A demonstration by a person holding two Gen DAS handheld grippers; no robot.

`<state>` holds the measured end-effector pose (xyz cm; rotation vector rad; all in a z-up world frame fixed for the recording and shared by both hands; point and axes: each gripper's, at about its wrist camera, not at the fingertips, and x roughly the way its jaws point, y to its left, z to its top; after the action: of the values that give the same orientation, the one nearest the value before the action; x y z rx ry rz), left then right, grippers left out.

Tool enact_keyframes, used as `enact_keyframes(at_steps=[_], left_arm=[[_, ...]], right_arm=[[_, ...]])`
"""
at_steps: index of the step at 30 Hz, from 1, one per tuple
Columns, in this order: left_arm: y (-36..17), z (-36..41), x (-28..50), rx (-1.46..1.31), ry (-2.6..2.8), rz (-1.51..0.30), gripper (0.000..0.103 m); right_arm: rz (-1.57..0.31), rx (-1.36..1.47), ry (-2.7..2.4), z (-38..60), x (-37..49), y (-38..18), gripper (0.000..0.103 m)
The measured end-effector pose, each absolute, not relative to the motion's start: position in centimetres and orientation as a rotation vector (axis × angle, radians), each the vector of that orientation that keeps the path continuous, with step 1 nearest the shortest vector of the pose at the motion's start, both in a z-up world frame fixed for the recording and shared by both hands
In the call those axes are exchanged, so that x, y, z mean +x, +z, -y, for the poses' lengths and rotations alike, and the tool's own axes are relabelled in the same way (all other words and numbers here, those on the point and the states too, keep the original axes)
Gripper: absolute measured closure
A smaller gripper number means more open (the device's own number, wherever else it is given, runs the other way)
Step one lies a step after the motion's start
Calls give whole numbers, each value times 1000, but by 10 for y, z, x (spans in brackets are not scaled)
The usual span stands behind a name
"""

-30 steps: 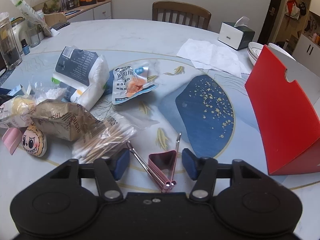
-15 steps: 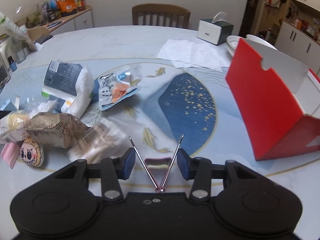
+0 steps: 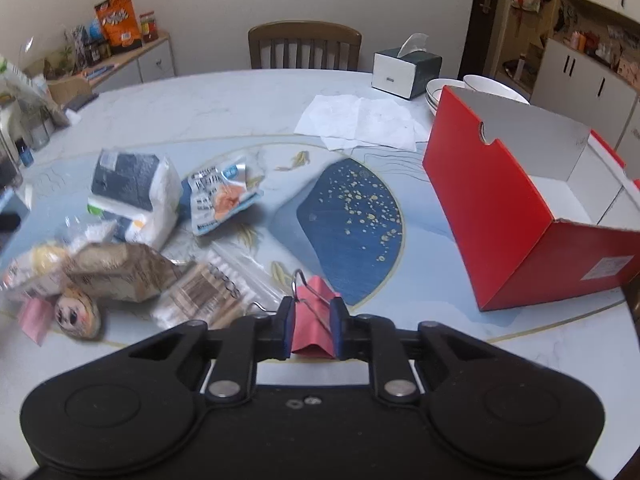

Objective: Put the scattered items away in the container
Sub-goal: 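Carry the oil box and pink clip with both tools over the red box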

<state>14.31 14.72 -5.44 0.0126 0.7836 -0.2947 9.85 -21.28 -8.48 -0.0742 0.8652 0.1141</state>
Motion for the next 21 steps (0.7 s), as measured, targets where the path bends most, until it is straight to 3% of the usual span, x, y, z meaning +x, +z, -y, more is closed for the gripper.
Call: enact_keyframes(at_steps=[10,13,18,21], left_arm=[[-46,-124,138,5,-266,-789,74],[-45,-114,136,11,-253,-797,74],[-44,-97,133,15,-245,-811,74],[-43,-84,133,16,-250,-814,74]], right_arm=[[-853,-140,198,216,108,-97,70],[-845,-150,208,218,113,-102,69],[-823,-145,240,225,116,-102,79],[-808,-163,247,229,116,-98,92]])
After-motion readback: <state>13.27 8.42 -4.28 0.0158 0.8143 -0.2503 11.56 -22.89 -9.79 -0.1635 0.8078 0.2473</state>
